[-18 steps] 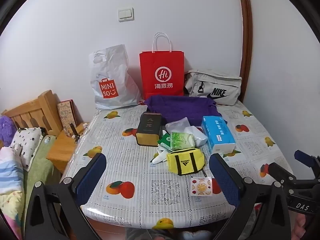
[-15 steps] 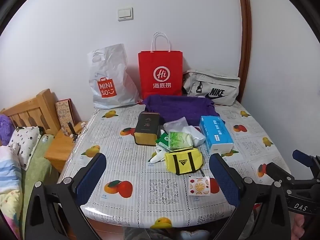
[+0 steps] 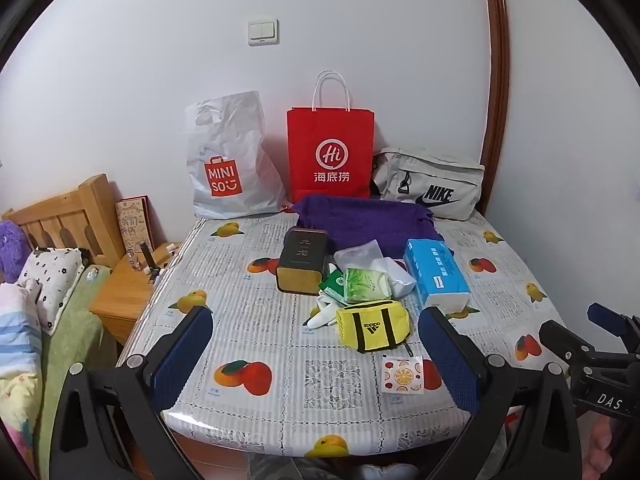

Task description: Organize soft objects

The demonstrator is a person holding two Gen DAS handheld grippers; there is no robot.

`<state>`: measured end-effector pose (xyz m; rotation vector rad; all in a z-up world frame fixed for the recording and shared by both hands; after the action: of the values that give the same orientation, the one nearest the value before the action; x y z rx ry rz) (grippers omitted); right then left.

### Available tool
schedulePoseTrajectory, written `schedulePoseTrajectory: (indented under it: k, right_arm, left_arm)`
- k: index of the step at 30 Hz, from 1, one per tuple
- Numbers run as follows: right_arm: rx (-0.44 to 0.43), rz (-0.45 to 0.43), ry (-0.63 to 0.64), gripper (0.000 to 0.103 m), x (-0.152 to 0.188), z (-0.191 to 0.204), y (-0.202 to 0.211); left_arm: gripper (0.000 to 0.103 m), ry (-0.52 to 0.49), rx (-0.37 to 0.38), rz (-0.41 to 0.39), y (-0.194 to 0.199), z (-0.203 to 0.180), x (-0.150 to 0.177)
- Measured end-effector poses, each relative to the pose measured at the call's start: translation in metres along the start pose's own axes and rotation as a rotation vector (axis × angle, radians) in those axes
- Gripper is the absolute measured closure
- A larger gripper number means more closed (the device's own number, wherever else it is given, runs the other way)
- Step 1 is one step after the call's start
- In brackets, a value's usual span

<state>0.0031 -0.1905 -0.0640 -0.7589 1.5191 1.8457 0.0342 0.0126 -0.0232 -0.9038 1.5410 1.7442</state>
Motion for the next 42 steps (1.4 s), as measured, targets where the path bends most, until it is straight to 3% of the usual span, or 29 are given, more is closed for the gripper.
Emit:
schedulePoseTrajectory:
  k: [12,26,35,42]
  right_arm:
    - [-0.010,-0.001,0.007,0.000,0.0006,0.0023,0.0009]
    - [-0.019,0.001,-0.002,0.000,0.0005,0.0019,0.0006]
    - [-0.014,-0.008,-0.011,0.000,-0.0005,-0.0011,0.0027]
    - [-0.014,-0.013,-0.016,0.000,-0.0010,-0.0027,0.0041]
  left_arm:
    - [0.000,0.012,0.010,0.009,0.0004,0.0013,0.0004]
    - [0.000,-0.012,-0.035,0.015,-0.0021,-0.0006,0.0005]
    - [0.000,-0.009,-0.010,-0.005,0.0012,-0.0045,0.0026]
    - [0.000,0.003,-0.041,-0.024,0.0056,-0.0015,0.0024]
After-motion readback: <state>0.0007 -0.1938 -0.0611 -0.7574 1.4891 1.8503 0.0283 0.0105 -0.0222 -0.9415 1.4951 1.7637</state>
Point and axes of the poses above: each gripper's, at about its wrist camera, not at the fingertips, and y roughly against the way its jaws point, z to its left, x to its underside, the point moved 5 cm from there along -y, roughly the way its jaws point, and after that the axes turned 8 degrees about -x, right-handed, at the moved point
